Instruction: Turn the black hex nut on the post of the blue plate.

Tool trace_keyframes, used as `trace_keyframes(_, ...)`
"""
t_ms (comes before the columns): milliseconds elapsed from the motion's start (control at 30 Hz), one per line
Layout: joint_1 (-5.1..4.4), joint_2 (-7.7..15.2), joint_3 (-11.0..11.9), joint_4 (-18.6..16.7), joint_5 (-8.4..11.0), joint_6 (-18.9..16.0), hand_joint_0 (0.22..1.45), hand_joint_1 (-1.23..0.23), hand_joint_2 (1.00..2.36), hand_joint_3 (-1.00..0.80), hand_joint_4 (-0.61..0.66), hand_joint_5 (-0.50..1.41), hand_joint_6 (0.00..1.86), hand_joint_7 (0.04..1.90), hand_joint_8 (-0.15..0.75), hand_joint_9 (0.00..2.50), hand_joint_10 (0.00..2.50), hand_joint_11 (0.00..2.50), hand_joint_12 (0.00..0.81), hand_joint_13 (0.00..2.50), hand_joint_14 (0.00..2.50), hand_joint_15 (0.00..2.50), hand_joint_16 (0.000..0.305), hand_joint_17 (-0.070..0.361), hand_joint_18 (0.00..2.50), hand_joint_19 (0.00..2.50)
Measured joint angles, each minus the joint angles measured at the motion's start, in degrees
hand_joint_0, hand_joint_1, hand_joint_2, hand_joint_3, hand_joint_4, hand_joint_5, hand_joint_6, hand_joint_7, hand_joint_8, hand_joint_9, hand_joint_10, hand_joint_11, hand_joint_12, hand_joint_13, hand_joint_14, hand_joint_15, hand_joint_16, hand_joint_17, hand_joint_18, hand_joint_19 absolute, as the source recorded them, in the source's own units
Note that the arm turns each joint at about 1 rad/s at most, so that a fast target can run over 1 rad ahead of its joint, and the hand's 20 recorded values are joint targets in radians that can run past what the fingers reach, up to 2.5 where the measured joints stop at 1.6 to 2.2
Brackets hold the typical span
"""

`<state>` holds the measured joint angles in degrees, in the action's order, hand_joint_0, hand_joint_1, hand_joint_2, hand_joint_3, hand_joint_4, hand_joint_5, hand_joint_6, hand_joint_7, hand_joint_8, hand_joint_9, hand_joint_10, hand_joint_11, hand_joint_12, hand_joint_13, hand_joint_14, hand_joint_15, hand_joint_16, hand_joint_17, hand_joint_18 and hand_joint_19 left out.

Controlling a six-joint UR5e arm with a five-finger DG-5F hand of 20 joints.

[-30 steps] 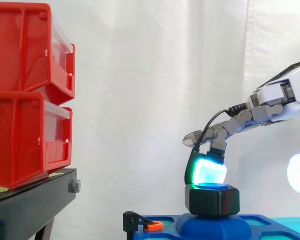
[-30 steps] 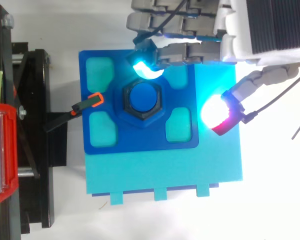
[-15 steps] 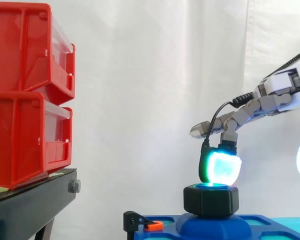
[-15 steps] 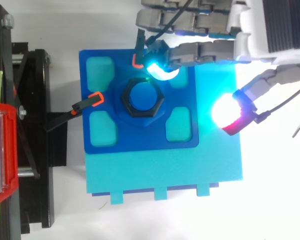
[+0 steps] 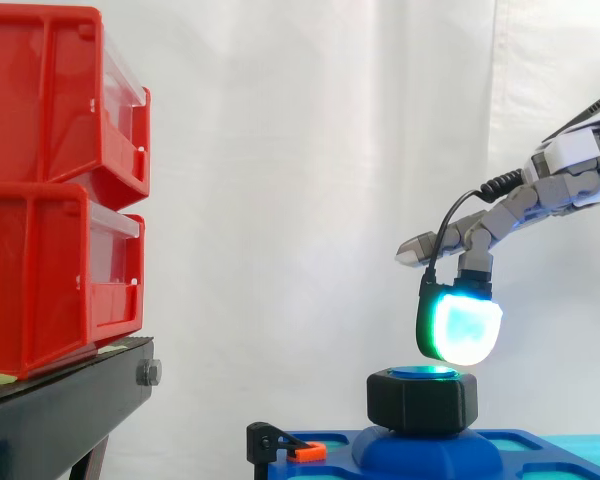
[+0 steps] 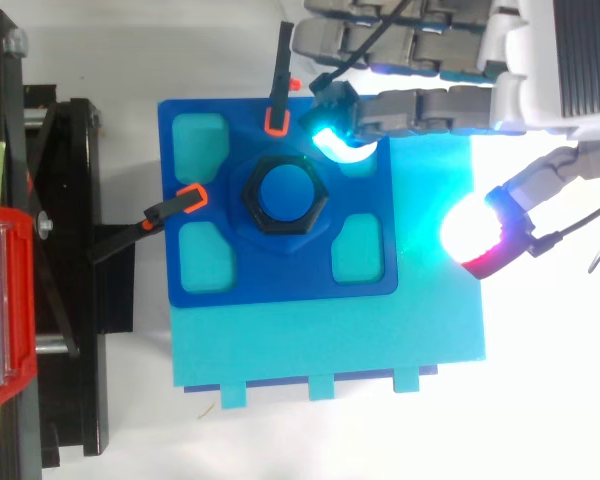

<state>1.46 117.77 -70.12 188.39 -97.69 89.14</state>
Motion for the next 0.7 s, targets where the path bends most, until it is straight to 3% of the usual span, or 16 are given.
trace_keyframes(200, -0.27, -0.5, 0.4, -0.2, 0.46, -1.6, 0.41, -0.69, 1.0, -0.5, 0.09, -0.3, 0.5, 0.72, 0.158, 0.0, 0.0, 0.0, 0.348, 0.0, 0.0, 0.0, 0.053, 0.12, 0.0, 0.03)
trace_keyframes(400, -0.34, -0.5, 3.4, -0.6, 0.62, -6.4, 0.42, -0.76, 1.0, -0.5, 0.06, -0.3, 0.5, 0.69, 0.15, 0.0, 0.0, 0.0, 0.342, 0.0, 0.0, 0.0, 0.053, 0.119, 0.0, 0.01)
trace_keyframes(700, -1.29, 1.7, 4.2, -5.6, 0.88, -8.9, 0.49, -0.9, 1.0, -0.5, -0.05, -0.3, 0.5, 0.63, 0.104, 0.0, 0.0, 0.0, 0.307, 0.0, 0.0, 0.0, 0.047, 0.106, 0.0, 0.0)
